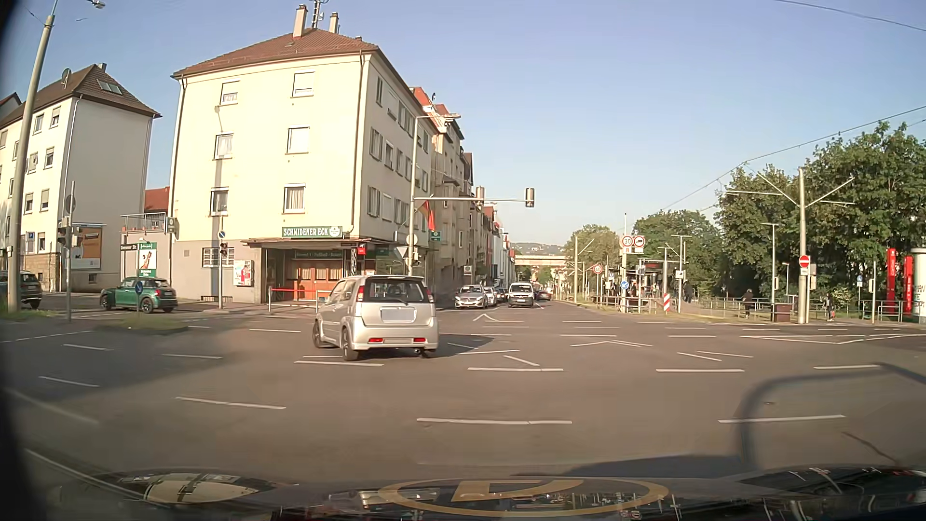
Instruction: Follow the waypoints while adhering to traffic rules and regulations
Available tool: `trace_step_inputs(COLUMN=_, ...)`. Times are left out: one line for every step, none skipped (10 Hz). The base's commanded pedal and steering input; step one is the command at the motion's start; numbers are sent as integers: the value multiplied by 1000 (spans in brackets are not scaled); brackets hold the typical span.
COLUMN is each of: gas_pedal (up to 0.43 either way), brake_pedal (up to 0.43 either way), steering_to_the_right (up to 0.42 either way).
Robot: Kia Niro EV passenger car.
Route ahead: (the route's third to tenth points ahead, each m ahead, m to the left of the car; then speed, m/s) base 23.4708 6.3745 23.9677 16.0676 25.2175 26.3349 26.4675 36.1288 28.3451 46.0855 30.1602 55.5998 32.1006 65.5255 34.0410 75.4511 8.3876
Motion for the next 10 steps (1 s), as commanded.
trace_step_inputs(gas_pedal=20, brake_pedal=0, steering_to_the_right=-50)
trace_step_inputs(gas_pedal=28, brake_pedal=0, steering_to_the_right=-67)
trace_step_inputs(gas_pedal=28, brake_pedal=0, steering_to_the_right=-90)
trace_step_inputs(gas_pedal=28, brake_pedal=0, steering_to_the_right=-112)
trace_step_inputs(gas_pedal=28, brake_pedal=0, steering_to_the_right=-138)
trace_step_inputs(gas_pedal=28, brake_pedal=0, steering_to_the_right=-169)
trace_step_inputs(gas_pedal=28, brake_pedal=0, steering_to_the_right=-200)
trace_step_inputs(gas_pedal=28, brake_pedal=0, steering_to_the_right=-223)
trace_step_inputs(gas_pedal=28, brake_pedal=0, steering_to_the_right=-239)
trace_step_inputs(gas_pedal=28, brake_pedal=0, steering_to_the_right=-258)
